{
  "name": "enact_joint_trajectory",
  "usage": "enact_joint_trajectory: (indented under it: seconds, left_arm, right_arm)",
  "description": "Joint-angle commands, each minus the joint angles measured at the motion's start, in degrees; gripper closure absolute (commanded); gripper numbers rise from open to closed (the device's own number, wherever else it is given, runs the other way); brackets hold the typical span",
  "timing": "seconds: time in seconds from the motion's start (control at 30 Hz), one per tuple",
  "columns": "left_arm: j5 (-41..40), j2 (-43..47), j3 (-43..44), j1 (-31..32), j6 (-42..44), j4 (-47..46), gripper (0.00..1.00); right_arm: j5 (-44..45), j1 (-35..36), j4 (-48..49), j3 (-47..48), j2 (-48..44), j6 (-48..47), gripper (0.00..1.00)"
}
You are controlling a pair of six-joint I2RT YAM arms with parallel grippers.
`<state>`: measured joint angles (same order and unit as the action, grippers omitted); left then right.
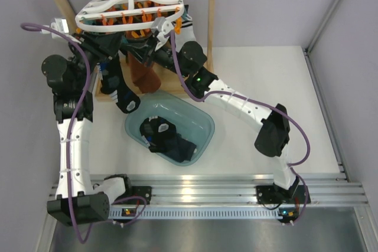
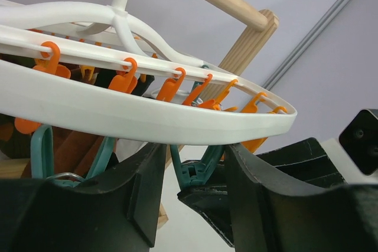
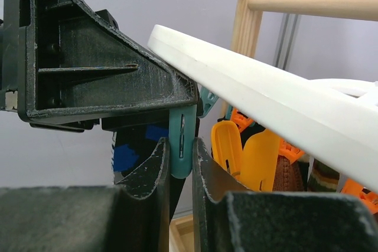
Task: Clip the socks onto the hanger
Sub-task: Open the clamp at the hanger, then adjust the sock in the bin.
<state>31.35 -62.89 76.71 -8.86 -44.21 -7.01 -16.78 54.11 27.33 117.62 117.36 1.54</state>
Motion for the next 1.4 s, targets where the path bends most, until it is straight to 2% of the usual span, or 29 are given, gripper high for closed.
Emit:
enact_joint_trajectory:
  seconds: [0.0,0.2,0.3,0.33,0.43,0.47,0.57,0.6,0.63,0.73,0.87,0.97,1.07,1.13,1.27,1.37]
  left_arm:
    - [-5.3,-1.3,2.5,-0.2,-0.8,-6.5,0.51]
    - [-6.0,-2.1,3.8,1.3,1.7,-4.1,0.48]
    - [-6.7,-2.0,3.8,1.4,1.9,-3.7,0.56]
    - [-7.0,-2.0,3.8,1.5,1.9,-3.7,0.64]
    - [-8.1,-1.7,3.9,1.5,1.9,-3.3,0.79]
    - [-8.1,-1.7,4.1,1.4,1.8,-3.2,0.89]
    - [-7.8,-1.9,4.3,1.4,0.8,-3.1,1.0]
    - [-7.5,-2.0,4.5,1.4,0.6,-3.0,1.0]
    - [-7.4,-2.1,4.6,1.5,0.4,-2.8,1.0]
    - [-6.9,-2.2,4.6,1.4,-0.5,-2.8,1.0]
    - [-6.7,-2.4,4.5,1.4,-0.9,-2.8,1.0]
    - [-6.3,-2.5,4.4,1.5,-0.7,-2.7,1.0]
    - [-6.5,-2.4,4.4,1.4,-0.4,-2.5,1.0]
    - [-6.0,-2.3,4.3,1.4,-0.4,-2.5,1.0]
    - [-6.0,-2.5,4.2,1.5,-0.5,-2.5,1.0]
    - [-5.7,-2.5,4.2,1.5,-0.5,-2.5,1.0]
  right_arm:
    - [-4.5,0.9,-1.0,-1.0,-3.2,-0.5,1.0]
    - [-4.7,1.3,-1.1,-1.1,-3.2,-1.1,1.0]
    - [-4.8,1.3,-1.1,-1.3,-3.4,-1.1,1.0]
    - [-4.7,1.3,-1.1,-1.5,-3.5,-1.1,1.0]
    - [-4.4,1.3,-1.0,-2.2,-4.0,-2.9,1.0]
    - [-4.3,1.3,-1.0,-2.5,-4.0,-3.1,1.0]
    - [-4.1,1.3,-1.3,-3.7,-4.5,-3.2,0.94]
    - [-3.8,1.2,-1.4,-4.1,-4.6,-3.2,0.9]
    - [-3.7,1.1,-1.6,-4.5,-5.2,-3.1,0.75]
    - [-3.3,0.8,-2.5,-6.5,-6.7,-2.9,0.53]
    - [-4.7,-0.1,-5.7,-13.6,-10.4,-2.6,0.41]
    - [-7.2,-0.9,-9.2,-19.2,-14.2,-4.1,0.37]
    - [-11.9,-1.1,-19.5,-22.9,-16.2,-8.2,0.31]
    - [-15.3,-1.0,-29.2,-24.2,-15.8,-11.5,0.17]
    - [-19.6,-0.6,-41.7,-25.9,-12.7,-19.6,0.18]
    - [-22.7,-0.1,-48.2,-25.8,-9.5,-26.1,0.31]
